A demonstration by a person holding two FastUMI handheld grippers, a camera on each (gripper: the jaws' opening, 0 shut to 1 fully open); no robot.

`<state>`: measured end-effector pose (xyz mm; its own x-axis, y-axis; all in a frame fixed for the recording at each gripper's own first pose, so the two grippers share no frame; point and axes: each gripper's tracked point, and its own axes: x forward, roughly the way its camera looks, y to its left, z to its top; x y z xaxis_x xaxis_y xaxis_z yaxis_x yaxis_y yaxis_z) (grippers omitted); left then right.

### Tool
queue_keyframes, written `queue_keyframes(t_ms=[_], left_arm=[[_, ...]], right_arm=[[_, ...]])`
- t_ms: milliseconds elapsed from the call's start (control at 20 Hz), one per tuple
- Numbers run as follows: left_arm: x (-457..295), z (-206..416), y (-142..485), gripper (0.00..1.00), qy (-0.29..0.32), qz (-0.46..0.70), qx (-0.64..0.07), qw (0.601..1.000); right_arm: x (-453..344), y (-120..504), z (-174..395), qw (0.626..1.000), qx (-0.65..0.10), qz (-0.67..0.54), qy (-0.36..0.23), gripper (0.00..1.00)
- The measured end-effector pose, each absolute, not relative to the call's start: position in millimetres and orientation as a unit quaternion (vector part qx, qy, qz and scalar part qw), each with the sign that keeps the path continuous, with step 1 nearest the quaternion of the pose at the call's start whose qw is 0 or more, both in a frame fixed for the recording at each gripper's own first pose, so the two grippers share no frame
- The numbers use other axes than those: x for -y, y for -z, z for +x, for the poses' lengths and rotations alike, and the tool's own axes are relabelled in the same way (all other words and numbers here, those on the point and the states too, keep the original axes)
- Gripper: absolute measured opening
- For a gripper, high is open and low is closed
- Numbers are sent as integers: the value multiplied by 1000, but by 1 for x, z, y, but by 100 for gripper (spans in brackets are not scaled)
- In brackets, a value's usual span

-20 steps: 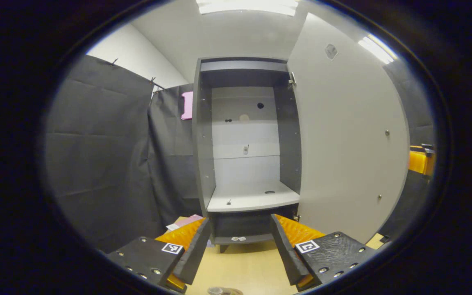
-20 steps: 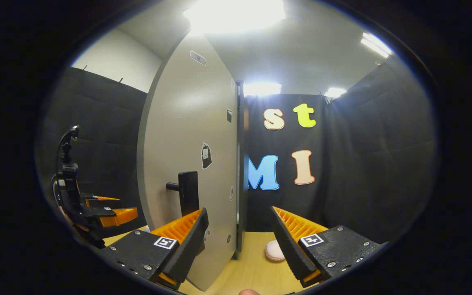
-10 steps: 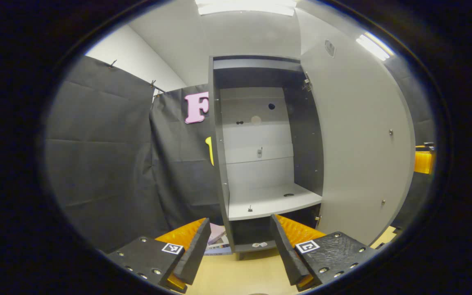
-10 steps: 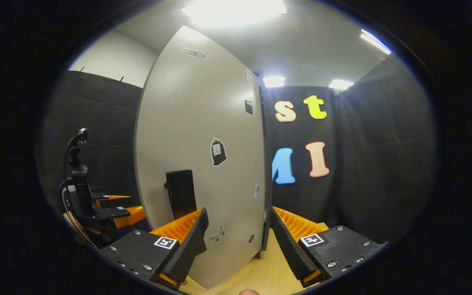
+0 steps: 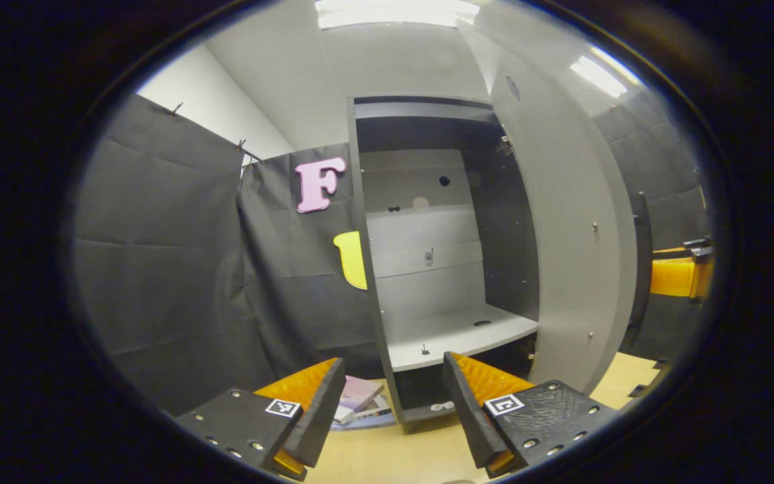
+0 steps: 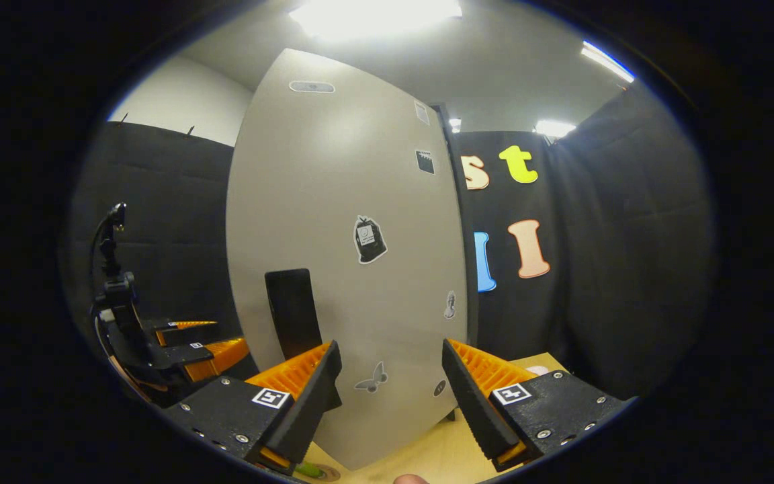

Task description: Open the cabinet door with the right hand, grasp the bottle in the cabinet with the left hand and place it on the coaster, then close the cabinet door with the right hand.

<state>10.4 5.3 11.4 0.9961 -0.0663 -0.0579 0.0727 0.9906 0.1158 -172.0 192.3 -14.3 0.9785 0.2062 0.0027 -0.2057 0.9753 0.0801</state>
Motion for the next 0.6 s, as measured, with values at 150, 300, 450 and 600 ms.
queue_keyframes(t_ms=[150,300,450,600], left_arm=[[-6,3,-17,90,14,44,-28,999],[2,-5,-41,89,5,38,-6,999],[3,-12,-59,89,-5,58,9,998],[12,-14,-62,77,-3,57,15,998]], right_arm=[[-202,20,-163,991,-21,46,-127,94],[-205,14,-158,989,-18,41,-141,94],[-213,0,-143,988,-12,38,-151,94],[-198,-7,-138,989,2,24,-143,94]])
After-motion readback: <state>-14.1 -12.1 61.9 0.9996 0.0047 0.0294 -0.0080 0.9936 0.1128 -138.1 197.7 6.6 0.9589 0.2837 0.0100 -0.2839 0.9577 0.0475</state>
